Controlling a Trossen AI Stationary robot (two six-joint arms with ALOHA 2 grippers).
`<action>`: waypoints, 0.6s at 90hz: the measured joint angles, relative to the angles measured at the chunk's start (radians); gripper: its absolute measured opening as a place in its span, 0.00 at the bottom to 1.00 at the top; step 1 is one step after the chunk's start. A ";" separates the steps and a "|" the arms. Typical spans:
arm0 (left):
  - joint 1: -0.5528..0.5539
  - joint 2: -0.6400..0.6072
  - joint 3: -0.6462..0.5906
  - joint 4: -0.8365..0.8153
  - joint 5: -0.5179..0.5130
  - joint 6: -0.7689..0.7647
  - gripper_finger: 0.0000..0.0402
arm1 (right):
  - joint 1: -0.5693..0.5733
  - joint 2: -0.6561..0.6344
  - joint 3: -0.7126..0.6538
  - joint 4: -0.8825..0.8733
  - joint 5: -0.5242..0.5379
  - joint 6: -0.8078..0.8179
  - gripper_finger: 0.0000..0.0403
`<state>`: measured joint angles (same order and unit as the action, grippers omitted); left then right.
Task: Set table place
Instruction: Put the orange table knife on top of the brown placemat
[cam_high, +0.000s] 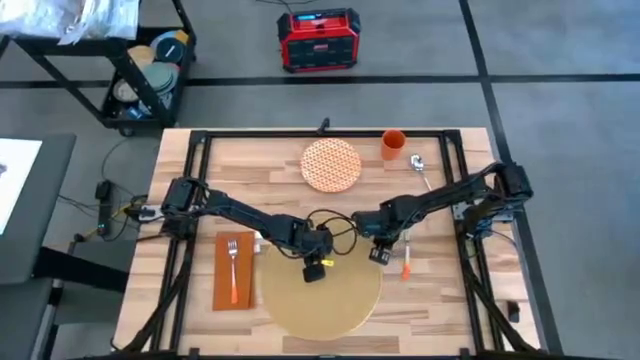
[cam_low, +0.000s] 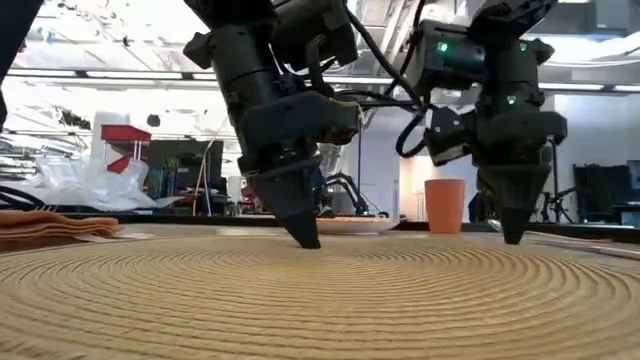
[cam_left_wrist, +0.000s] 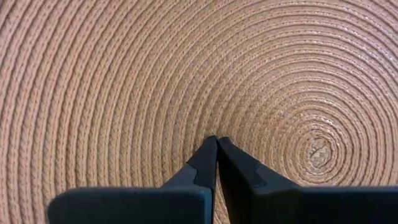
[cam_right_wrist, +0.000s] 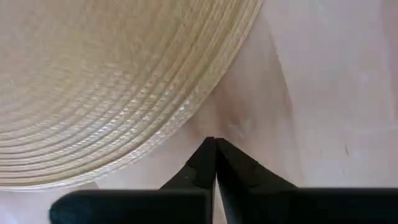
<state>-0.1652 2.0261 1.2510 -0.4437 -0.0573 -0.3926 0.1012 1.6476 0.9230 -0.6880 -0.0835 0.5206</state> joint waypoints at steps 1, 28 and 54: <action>0.001 0.000 0.005 -0.004 0.000 0.005 0.00 | 0.003 -0.007 0.000 -0.001 0.006 0.009 0.00; 0.052 0.008 0.227 -0.192 -0.015 0.283 0.00 | 0.144 -0.265 0.003 -0.224 0.338 0.470 0.00; 0.134 0.007 0.281 0.051 0.073 0.212 0.00 | 0.279 -0.285 0.001 -0.376 0.352 0.820 0.16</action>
<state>-0.0312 2.0327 1.5322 -0.3923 0.0156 -0.1804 0.3801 1.3624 0.9236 -1.0643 0.2680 1.3411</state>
